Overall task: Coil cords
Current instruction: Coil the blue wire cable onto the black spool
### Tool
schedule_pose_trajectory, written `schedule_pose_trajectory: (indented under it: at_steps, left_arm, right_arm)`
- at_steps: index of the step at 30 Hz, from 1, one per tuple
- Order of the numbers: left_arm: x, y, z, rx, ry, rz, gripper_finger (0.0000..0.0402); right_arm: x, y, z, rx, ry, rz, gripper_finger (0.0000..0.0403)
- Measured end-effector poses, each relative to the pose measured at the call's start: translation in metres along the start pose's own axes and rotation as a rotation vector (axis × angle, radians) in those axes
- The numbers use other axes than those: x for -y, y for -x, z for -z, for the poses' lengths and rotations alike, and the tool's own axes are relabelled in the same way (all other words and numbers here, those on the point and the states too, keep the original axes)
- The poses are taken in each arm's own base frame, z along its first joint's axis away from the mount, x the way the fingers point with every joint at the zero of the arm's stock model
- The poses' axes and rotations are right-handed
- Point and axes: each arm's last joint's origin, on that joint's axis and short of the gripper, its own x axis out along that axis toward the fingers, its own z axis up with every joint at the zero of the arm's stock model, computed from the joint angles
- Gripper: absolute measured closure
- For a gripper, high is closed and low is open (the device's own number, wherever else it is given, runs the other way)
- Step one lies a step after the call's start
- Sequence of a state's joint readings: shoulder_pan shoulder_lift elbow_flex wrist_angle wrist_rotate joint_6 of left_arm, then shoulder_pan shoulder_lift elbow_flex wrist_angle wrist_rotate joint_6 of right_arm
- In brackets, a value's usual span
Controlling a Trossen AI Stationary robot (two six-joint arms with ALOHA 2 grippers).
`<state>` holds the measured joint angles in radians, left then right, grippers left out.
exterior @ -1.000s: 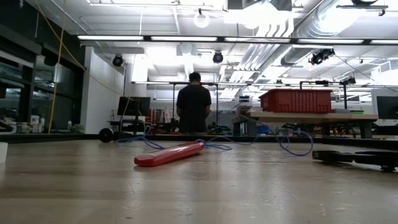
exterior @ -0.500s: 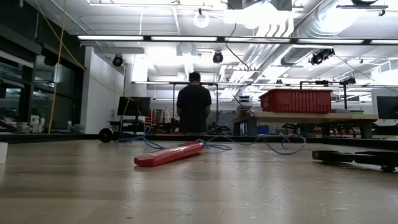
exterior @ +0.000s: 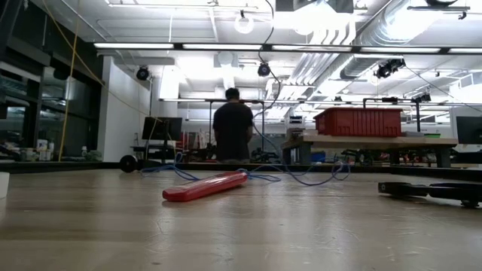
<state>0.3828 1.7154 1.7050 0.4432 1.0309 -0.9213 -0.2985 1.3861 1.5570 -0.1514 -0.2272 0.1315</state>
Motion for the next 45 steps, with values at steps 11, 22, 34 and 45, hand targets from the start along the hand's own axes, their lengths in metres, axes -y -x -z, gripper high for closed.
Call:
schedule_pose_trajectory:
  at_steps: [11, 22, 34, 45]
  left_arm:
    - [0.003, 0.010, -0.015, 0.180, -0.144, -0.031, 0.0401]
    - [0.008, 0.017, -0.024, 0.284, -0.228, -0.031, 0.0401]
    - [0.035, 0.044, -0.065, 0.313, -0.395, -0.049, 0.0401]
    - [0.034, 0.067, -0.078, 0.154, -0.350, -0.152, 0.0401]
  right_arm:
    - [-0.002, 0.000, 0.001, -0.011, -0.028, -0.023, 0.0403]
    - [-0.004, -0.006, 0.007, -0.048, -0.063, -0.030, 0.0403]
    - [-0.008, -0.011, 0.013, -0.077, -0.064, -0.044, 0.0403]
    - [-0.007, -0.012, 0.017, -0.104, -0.066, -0.038, 0.0403]
